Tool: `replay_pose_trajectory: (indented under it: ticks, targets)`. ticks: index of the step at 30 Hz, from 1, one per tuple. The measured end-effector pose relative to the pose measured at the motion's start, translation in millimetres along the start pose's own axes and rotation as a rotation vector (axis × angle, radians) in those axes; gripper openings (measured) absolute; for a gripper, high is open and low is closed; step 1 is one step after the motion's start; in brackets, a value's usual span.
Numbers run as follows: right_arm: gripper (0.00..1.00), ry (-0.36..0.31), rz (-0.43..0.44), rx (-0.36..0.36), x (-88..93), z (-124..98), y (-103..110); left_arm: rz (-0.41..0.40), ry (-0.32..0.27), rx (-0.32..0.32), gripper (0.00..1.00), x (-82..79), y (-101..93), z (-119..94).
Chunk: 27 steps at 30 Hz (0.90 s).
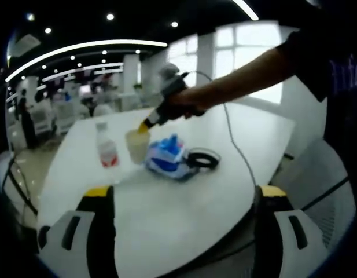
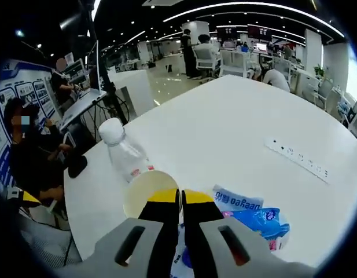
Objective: Arrange the tabletop items into an orderly group along one side of the table until the central work area is clear of visible clutter.
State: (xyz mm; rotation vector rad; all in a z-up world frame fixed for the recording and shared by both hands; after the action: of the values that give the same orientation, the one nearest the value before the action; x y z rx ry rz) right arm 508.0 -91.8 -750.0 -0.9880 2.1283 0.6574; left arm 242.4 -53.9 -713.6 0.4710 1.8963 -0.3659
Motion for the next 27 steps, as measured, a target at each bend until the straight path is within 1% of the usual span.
replay_pose_trajectory:
  ticks: [2, 3, 7, 11, 17, 27]
  targets:
    - [0.01, 0.004, 0.025, 0.002, 1.6, 4, -2, 0.001, 0.003, -0.004, 0.97, 0.3, 0.4, 0]
    - [0.01, 0.006, 0.052, -0.002, 2.9, 7, -2, 0.001, 0.002, -0.006, 0.97, 0.1, 0.8, 0]
    - [0.01, 0.007, 0.083, -0.003, 4.6, 13, -1, -0.003, -0.001, -0.014, 0.96, -0.3, 2.1, 0]
    - [0.01, 0.015, 0.123, 0.008, 10.2, 21, -4, -0.004, -0.003, -0.016, 0.95, -0.3, 2.5, 0]
    - [0.01, 0.027, 0.146, 0.03, 16.5, 28, -10, -0.005, 0.003, -0.018, 0.94, 1.0, 2.9, 0]
    - [0.01, 0.035, 0.173, 0.041, 22.1, 35, -13, -0.004, 0.012, -0.022, 0.93, 2.5, 4.4, 1]
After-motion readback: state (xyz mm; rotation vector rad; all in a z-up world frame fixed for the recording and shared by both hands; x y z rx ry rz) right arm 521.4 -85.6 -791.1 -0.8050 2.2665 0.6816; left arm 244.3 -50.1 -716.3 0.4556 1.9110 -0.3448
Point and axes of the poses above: the point that each gripper's makers call its tool centre point, and the gripper's own axes: z roughly forward along the fingers, y roughly to its left, x roughly out of its underside, the point moved 2 cm from there along -z, roughly backward along the fingers, and after that the axes turned 3 degrees about -x, right-handed, at the moved point
